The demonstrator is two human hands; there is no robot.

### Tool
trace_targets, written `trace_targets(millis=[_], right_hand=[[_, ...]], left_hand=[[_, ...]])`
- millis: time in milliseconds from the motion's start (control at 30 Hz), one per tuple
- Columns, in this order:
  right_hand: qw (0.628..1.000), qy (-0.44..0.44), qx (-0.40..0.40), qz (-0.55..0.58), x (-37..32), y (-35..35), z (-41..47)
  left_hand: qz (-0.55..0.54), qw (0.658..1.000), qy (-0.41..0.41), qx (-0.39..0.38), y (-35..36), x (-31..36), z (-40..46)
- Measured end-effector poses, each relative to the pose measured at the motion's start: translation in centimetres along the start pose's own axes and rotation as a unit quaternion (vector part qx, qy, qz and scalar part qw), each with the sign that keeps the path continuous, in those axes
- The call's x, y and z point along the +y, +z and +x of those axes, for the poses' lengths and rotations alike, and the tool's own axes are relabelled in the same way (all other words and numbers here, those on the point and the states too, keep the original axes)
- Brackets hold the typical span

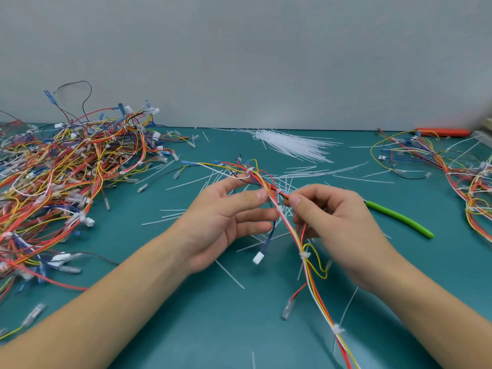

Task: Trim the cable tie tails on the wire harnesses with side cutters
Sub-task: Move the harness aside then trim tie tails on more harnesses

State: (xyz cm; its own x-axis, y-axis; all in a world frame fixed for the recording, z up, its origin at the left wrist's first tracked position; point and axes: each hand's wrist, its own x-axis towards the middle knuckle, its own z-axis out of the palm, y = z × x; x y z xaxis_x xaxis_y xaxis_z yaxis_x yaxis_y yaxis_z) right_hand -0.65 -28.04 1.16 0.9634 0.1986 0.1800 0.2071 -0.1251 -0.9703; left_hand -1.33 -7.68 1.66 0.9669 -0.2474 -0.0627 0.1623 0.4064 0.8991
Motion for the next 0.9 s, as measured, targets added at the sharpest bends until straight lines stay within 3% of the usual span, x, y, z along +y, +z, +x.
trace_targets(millis=[167,367,533,600,733,833,900], right_hand=[[0.998,0.045,0.001,0.051,-0.2,0.0,0.0],[0.997,0.038,0.016,0.058,0.1,-0.1,0.2],[0.995,-0.067,0.017,-0.078,0.2,-0.4,-0.2],[0.996,-0.067,0.006,-0.065,-0.1,-0.2,-0.3],[0.993,0.059,0.013,0.103,-0.7,-0.2,0.1],[0.987,0.134,-0.022,0.086,-1.0,-0.5,0.2],[0.979,0.169,-0.091,0.067,-1.0,-0.5,0.0]], left_hand=[[0.026,0.999,-0.024,0.011,0.3,-0.3,-0.2],[0.092,0.991,-0.022,0.097,0.9,-0.5,-0.4],[0.144,0.988,-0.057,-0.01,1.0,-0.6,-0.8],[0.133,0.99,-0.035,-0.031,0.9,-0.6,-0.8],[0.077,0.997,0.005,-0.003,0.6,-0.3,-0.4],[0.037,0.998,0.02,0.036,0.3,-0.2,-0.1],[0.021,0.998,0.025,0.047,0.3,-0.2,0.0]])
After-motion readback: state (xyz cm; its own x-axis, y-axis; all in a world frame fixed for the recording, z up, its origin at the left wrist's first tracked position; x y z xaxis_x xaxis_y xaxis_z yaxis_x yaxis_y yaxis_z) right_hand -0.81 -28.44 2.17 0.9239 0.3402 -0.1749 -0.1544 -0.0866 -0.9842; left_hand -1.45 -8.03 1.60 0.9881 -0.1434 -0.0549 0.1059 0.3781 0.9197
